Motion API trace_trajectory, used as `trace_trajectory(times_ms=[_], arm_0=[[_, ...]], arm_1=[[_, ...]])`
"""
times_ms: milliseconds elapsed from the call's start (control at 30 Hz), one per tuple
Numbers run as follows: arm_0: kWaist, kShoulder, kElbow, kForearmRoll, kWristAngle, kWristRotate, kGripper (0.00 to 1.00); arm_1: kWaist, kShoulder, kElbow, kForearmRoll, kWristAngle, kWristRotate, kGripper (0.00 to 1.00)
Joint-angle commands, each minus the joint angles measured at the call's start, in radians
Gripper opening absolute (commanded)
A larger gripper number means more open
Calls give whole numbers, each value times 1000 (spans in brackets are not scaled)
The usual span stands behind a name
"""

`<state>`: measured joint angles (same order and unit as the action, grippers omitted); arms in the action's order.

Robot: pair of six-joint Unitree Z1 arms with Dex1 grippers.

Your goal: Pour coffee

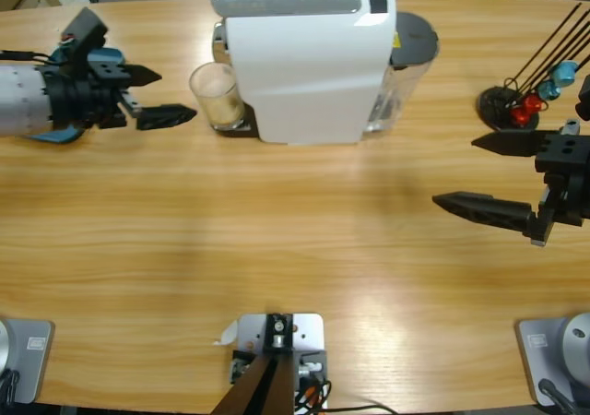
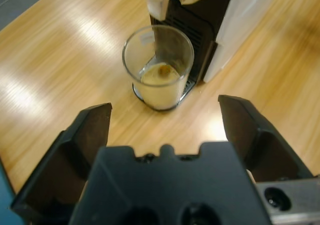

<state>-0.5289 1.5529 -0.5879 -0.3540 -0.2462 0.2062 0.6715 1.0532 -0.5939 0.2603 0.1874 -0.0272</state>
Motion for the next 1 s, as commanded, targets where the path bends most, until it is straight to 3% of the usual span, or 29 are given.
trace_trajectory(times_ms=[33,400,1000], arm_0=[[-23,162,31,-204,-17,13,987],[-16,279,40,-282,-20,-25,991],[-7,344,-19,-313,-55,-27,996]], arm_1=[[11,-15,28,-9,-5,10,1000],[11,-12,28,-9,-8,10,1000],[11,6,23,-9,-6,9,1000]])
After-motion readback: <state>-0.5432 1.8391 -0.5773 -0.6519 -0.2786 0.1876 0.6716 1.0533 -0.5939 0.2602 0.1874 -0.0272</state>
